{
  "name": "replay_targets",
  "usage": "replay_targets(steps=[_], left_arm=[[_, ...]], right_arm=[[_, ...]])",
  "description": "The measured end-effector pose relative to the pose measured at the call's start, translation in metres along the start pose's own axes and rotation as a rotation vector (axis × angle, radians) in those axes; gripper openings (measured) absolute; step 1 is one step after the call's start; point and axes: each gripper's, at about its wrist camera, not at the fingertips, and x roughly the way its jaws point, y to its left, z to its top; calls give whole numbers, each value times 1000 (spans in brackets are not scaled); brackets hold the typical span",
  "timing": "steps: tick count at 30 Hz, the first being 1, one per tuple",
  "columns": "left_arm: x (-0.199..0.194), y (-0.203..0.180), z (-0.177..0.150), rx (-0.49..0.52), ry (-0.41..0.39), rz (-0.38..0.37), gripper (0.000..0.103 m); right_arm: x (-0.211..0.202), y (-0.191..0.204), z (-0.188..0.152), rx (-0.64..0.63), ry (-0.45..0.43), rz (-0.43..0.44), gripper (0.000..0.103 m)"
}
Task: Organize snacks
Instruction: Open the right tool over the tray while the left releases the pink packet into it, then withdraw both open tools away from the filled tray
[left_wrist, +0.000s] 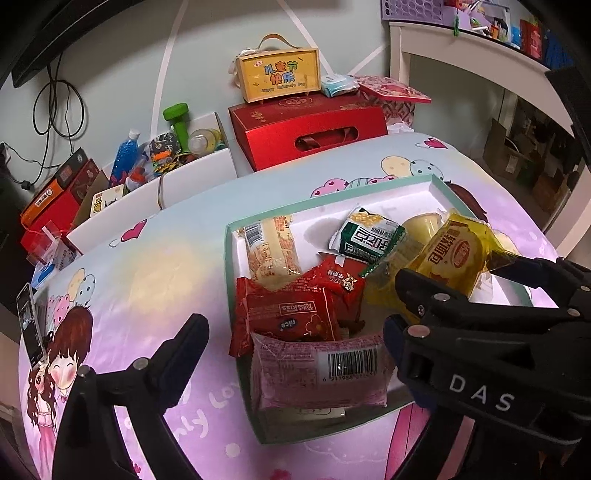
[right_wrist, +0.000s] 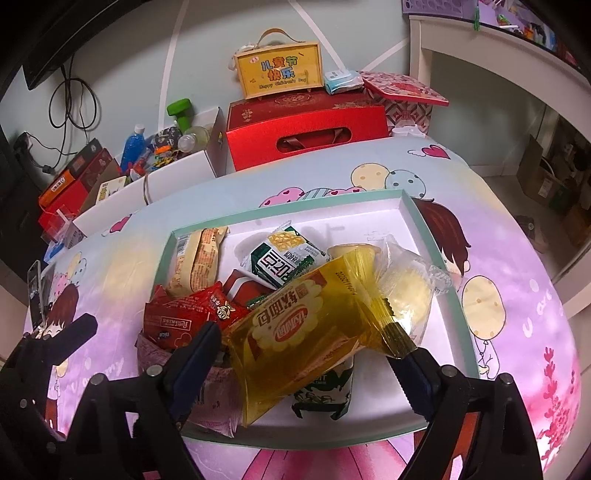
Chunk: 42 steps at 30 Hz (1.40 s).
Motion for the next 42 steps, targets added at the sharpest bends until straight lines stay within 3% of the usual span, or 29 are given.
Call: replay_targets(steps=[3,5,32,42], left_arm=[[-3,5,0,-16,-1,4,96],[-4,10,-1,-33,-1,12,96],[5,102,-22,-353,68,133,96],[1,117,-31,-383,70,153,95]], right_arm=[[-1,0,0,2,-4,1,93],[-1,-1,1,8,-8,0,103],[-3,3,-1,-1,-21,-18,103],[-5,16,-8,-40,-23,-35,103]])
